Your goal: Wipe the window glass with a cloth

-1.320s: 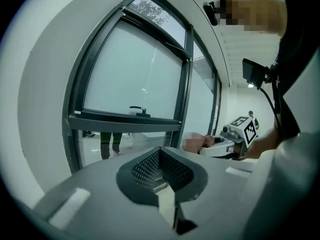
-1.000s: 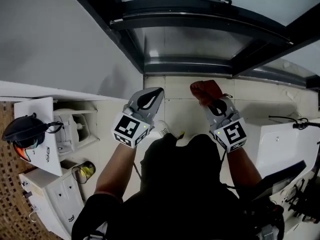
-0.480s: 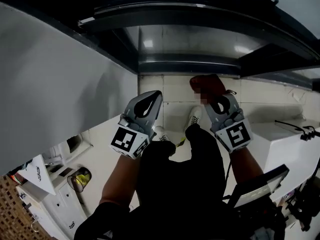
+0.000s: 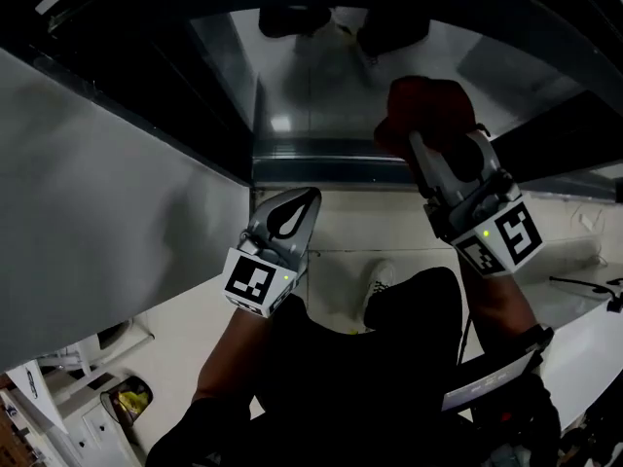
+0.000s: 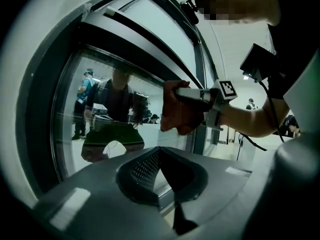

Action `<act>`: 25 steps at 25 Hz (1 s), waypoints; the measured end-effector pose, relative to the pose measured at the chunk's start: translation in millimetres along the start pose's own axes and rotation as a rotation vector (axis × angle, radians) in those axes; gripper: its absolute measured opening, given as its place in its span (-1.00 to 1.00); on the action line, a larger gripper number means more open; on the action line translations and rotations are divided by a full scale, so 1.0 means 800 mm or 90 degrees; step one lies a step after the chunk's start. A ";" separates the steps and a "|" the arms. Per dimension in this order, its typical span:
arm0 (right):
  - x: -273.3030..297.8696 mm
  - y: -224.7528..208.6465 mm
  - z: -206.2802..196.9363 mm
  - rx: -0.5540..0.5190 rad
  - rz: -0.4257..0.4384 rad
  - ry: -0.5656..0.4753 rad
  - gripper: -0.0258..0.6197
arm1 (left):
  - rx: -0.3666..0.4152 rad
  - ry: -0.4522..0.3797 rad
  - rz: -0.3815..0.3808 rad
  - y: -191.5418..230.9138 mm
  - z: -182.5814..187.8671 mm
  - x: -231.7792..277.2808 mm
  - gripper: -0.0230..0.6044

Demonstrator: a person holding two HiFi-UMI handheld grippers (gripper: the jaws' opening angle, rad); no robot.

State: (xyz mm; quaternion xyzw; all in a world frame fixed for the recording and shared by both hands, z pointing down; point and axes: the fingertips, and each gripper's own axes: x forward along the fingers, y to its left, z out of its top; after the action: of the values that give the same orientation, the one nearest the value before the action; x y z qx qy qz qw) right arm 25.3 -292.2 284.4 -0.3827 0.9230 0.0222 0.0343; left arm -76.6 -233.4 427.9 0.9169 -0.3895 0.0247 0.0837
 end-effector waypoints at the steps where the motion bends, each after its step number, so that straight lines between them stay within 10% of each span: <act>1: 0.003 -0.008 0.001 -0.019 0.004 -0.015 -0.78 | 0.008 -0.001 -0.006 0.000 -0.018 0.006 -0.87; 10: 0.061 0.004 0.007 -0.093 0.053 -0.098 -0.78 | -0.034 -0.033 -0.010 0.025 -0.136 0.031 -0.87; 25: 0.180 0.024 -0.003 -0.074 -0.006 -0.093 -0.79 | 0.004 -0.040 -0.015 0.014 -0.141 0.014 -0.87</act>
State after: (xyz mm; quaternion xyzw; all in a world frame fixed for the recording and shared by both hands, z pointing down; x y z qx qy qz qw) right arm -89.9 -380.3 275.9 -0.3855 0.9135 0.1034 0.0790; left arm -74.3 -229.8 541.9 0.9221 -0.3809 -0.0040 0.0684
